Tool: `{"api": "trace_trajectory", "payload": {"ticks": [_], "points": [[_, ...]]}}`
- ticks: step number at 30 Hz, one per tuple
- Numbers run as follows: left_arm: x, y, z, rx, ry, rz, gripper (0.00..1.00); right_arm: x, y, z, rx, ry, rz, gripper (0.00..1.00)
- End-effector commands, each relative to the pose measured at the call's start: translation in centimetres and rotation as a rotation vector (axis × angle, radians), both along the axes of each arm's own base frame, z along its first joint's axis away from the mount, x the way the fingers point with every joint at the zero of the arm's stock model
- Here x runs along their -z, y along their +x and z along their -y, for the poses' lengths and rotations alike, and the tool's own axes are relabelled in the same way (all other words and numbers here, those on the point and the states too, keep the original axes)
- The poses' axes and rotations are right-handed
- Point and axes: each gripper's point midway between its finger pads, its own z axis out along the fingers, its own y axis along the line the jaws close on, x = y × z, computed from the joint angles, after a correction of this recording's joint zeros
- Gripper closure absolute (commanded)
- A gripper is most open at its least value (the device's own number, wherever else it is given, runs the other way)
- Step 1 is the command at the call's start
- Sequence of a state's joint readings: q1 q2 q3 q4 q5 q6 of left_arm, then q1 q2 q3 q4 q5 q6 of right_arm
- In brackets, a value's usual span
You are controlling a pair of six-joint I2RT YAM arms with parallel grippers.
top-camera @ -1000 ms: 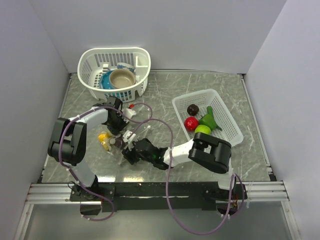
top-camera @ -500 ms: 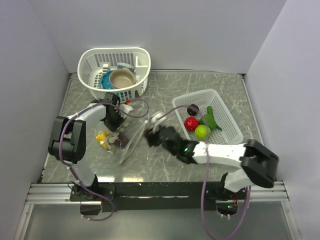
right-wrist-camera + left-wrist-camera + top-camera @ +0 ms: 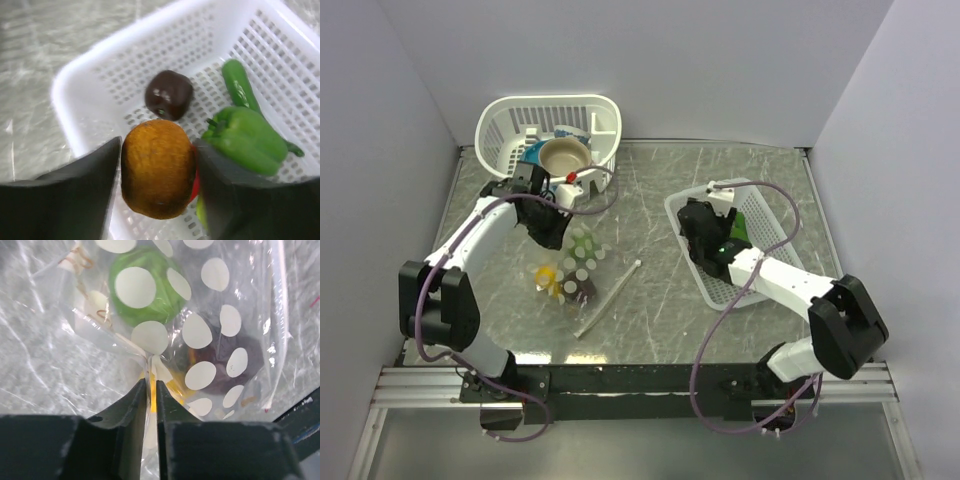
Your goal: Open the zip-top bag and remove the fake food
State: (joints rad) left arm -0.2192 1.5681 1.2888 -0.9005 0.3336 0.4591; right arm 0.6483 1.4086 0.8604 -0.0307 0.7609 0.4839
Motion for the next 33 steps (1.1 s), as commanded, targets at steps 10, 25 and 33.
{"api": "trace_trajectory", "payload": {"ticks": [10, 25, 33], "points": [[1.6, -0.3, -5.0, -0.107, 0.005, -0.033, 0.92, -3.1, -2.7, -3.8, -0.11, -0.122, 0.08, 0.0], [3.0, -0.7, -4.4, -0.096, -0.093, -0.113, 0.99, -1.1, -9.8, -15.0, -0.727, -0.033, 0.131, 0.05], [-3.5, -1.1, -0.7, -0.036, -0.159, -0.063, 0.99, 6.4, -11.9, -18.9, -0.876, -0.101, 0.026, 0.17]]}}
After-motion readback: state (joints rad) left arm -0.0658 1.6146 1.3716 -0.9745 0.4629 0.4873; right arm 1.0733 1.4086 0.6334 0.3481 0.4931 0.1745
